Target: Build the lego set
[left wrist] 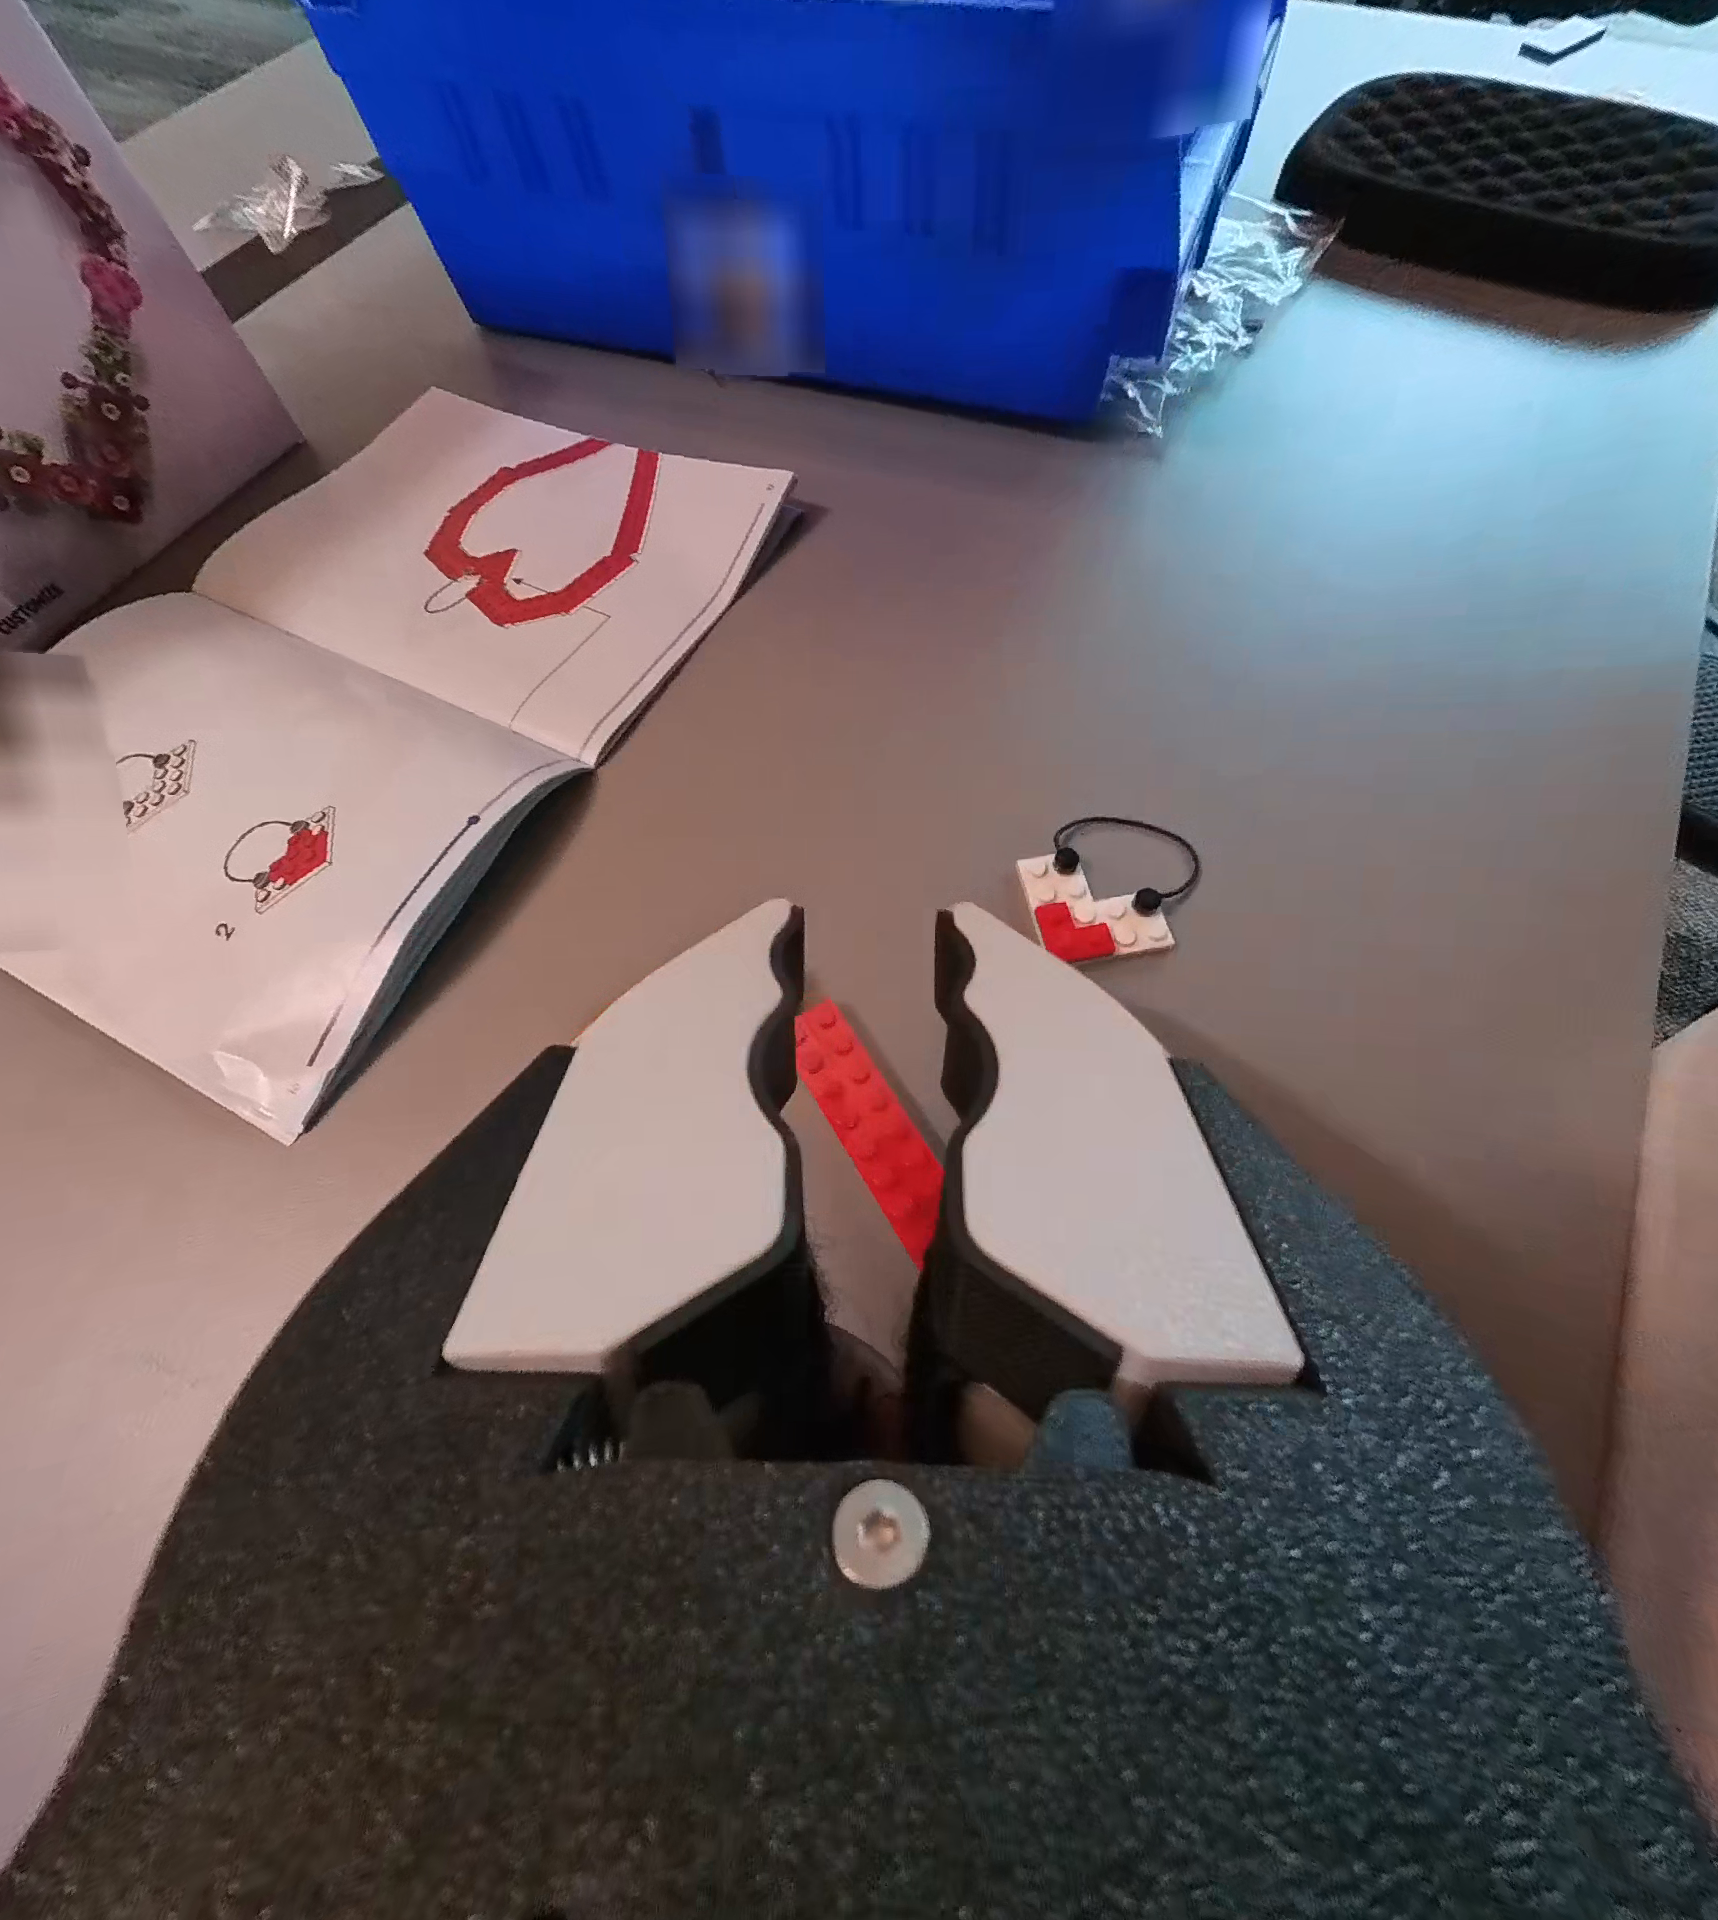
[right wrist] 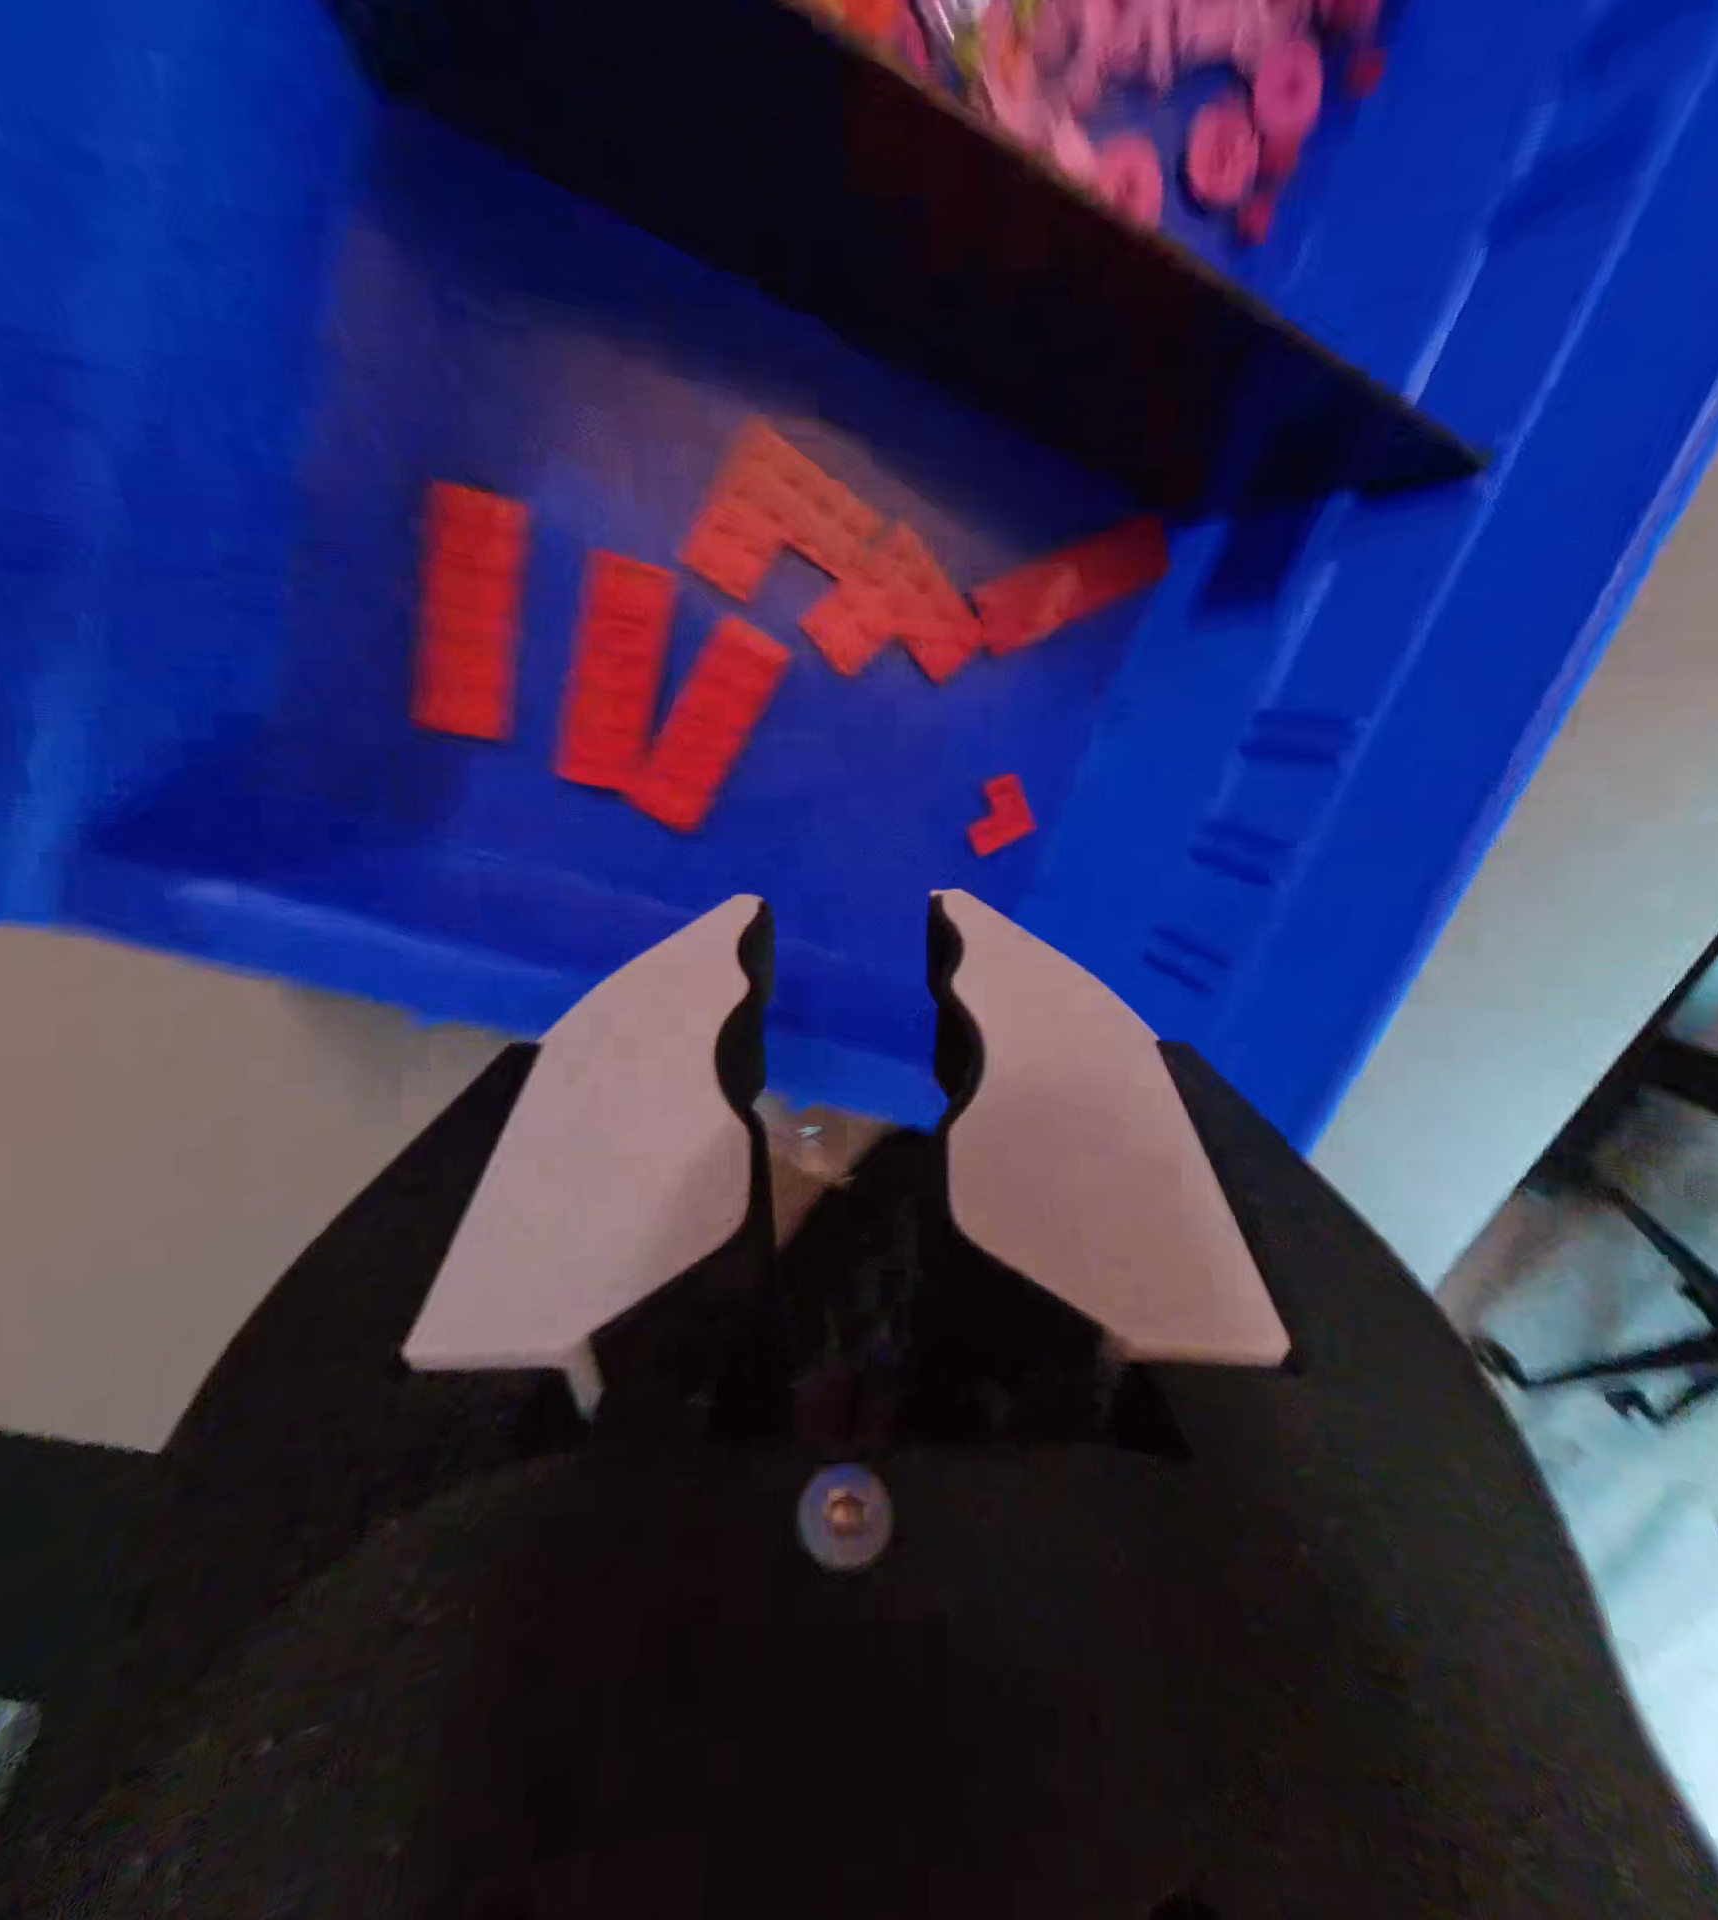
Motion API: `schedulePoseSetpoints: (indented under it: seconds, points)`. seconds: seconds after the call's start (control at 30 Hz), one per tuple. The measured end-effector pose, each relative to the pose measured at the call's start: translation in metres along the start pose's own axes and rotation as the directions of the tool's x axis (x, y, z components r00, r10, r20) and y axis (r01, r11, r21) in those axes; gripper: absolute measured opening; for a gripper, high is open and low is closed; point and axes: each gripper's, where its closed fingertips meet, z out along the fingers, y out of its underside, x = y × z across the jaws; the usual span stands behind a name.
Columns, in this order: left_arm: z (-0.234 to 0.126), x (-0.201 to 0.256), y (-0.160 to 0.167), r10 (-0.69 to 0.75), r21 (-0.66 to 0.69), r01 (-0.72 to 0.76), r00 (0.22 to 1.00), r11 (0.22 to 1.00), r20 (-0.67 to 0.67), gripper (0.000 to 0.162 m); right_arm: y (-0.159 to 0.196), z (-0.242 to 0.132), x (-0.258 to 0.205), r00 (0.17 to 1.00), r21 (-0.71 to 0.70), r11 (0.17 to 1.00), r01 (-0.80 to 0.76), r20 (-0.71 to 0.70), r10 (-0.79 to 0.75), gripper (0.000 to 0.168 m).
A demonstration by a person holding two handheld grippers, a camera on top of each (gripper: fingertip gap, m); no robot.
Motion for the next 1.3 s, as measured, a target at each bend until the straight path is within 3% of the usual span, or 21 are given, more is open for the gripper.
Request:
schedulePoseSetpoints:
  seconds: [0.13, 0.37, 0.43, 0.57, 0.63, 0.73, 0.83, 0.87, 0.93, 1.03, 1.1, 1.2, 1.3]
  points:
    - [-0.005, -0.004, -0.004, 0.011, 0.017, -0.012, 0.999, 1.0, 0.031, 0.023, 0.011, 0.048, 0.03, 0.999, -0.195, 0.981, -0.015, -0.044, 0.006, 0.036]
    - [-0.013, -0.008, 0.0, 0.014, 0.013, -0.014, 0.999, 1.0, 0.044, 0.023, 0.012, 0.071, 0.038, 0.993, -0.269, 0.956, -0.114, -0.03, 0.11, 0.024]
    - [-0.014, -0.009, 0.0, 0.016, 0.016, -0.017, 0.999, 1.0, 0.047, 0.023, 0.012, 0.073, 0.031, 0.99, -0.27, 0.955, -0.12, 0.039, 0.136, 0.011]
    - [-0.018, -0.008, -0.002, 0.023, 0.036, -0.025, 0.999, 0.999, 0.049, 0.023, 0.005, 0.068, 0.003, 0.962, -0.206, 0.976, -0.075, 0.243, 0.125, 0.011]
    - [-0.018, -0.007, -0.002, 0.025, 0.044, -0.027, 0.999, 0.999, 0.048, 0.023, 0.003, 0.065, -0.008, 0.96, -0.166, 0.986, -0.022, 0.273, 0.067, 0.011]
    - [-0.019, -0.007, -0.004, 0.033, 0.061, -0.035, 0.998, 0.998, 0.047, 0.023, -0.012, 0.054, -0.023, 0.943, -0.028, 0.999, -0.018, 0.332, 0.026, 0.01]
    - [-0.018, -0.007, -0.019, -0.003, 0.146, -0.004, 0.999, 0.989, 0.043, 0.023, -0.05, 0.007, -0.045, 0.898, 0.307, 0.947, -0.092, 0.436, -0.055, 0.01]
    - [-0.017, -0.005, -0.028, -0.042, 0.206, 0.037, 0.999, 0.978, 0.023, 0.023, -0.067, -0.02, -0.059, 0.864, 0.448, 0.882, -0.147, 0.493, -0.107, 0.01]
    - [-0.017, 0.006, -0.054, -0.141, 0.357, 0.165, 0.986, 0.919, -0.093, 0.023, -0.094, -0.089, -0.098, 0.766, 0.707, 0.654, -0.269, 0.569, -0.299, 0.01]
    - [-0.029, 0.028, -0.102, -0.261, 0.502, 0.486, 0.852, 0.715, -0.453, 0.016, -0.097, -0.176, -0.167, 0.584, 0.825, 0.313, -0.471, 0.558, -0.59, 0.009]
    - [-0.041, 0.037, -0.125, -0.264, 0.456, 0.674, 0.686, 0.581, -0.678, 0.012, -0.091, -0.206, -0.207, 0.451, 0.762, 0.191, -0.619, 0.544, -0.707, 0.01]
    - [-0.049, 0.037, -0.143, -0.27, 0.324, 0.832, 0.473, 0.451, -0.839, 0.012, -0.085, -0.221, -0.244, 0.229, 0.582, 0.164, -0.796, 0.541, -0.809, 0.009]
    - [-0.057, 0.043, -0.149, -0.244, 0.18, 0.9, 0.292, 0.397, -0.925, 0.013, -0.091, -0.213, -0.265, 0.122, 0.481, 0.192, -0.855, 0.548, -0.828, 0.009]
